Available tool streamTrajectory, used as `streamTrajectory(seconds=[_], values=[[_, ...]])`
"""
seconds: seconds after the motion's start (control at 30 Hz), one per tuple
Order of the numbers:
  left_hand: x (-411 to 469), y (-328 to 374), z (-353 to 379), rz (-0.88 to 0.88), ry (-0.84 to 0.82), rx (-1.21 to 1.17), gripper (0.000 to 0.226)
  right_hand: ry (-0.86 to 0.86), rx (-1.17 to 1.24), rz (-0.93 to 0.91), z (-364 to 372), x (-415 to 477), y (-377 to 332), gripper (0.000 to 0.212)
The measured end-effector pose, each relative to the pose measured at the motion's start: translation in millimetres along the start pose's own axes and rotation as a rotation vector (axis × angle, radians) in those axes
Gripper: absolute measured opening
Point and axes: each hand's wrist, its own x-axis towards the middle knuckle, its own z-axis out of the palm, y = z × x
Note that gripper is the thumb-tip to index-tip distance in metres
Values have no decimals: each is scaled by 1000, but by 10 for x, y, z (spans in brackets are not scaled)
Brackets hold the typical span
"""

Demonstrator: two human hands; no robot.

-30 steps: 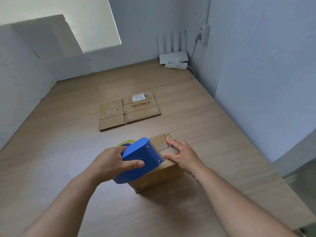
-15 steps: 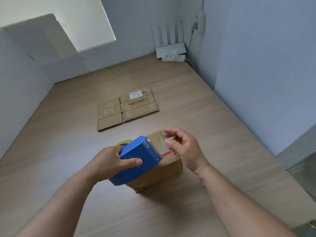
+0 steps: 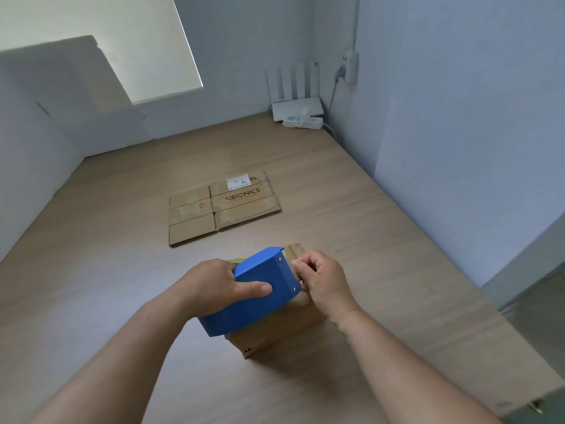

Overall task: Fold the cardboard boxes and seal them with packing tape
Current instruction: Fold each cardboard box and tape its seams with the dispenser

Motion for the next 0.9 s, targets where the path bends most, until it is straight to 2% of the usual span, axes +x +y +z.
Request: streamTrajectory(seconds=[0.1,0.2,0.33,0.53,0.67,0.77,0.9], values=[[47,64,-146,-86,9,42,81,50,23,78,-13,66,4,25],[-11,-168,-367,-231,-12,79,87,96,34,178,-87,165,31,24],[-21,-343,-287,-344,-90,133,88,135,47,230,-37,239,73,24],[197,-159,-313,-411,-114,72,71,289,-57,196,-48,174,78,24],[321,29,-400,-449,-184,83,64,293,-337,133,-79,81,80,22],[352,72,-457,-503,-223,77,67,256,-250,-43,-75,40,77,16],[360,61,-450,-512,-234,88,72,182,-216,21,-87,105,80,19]])
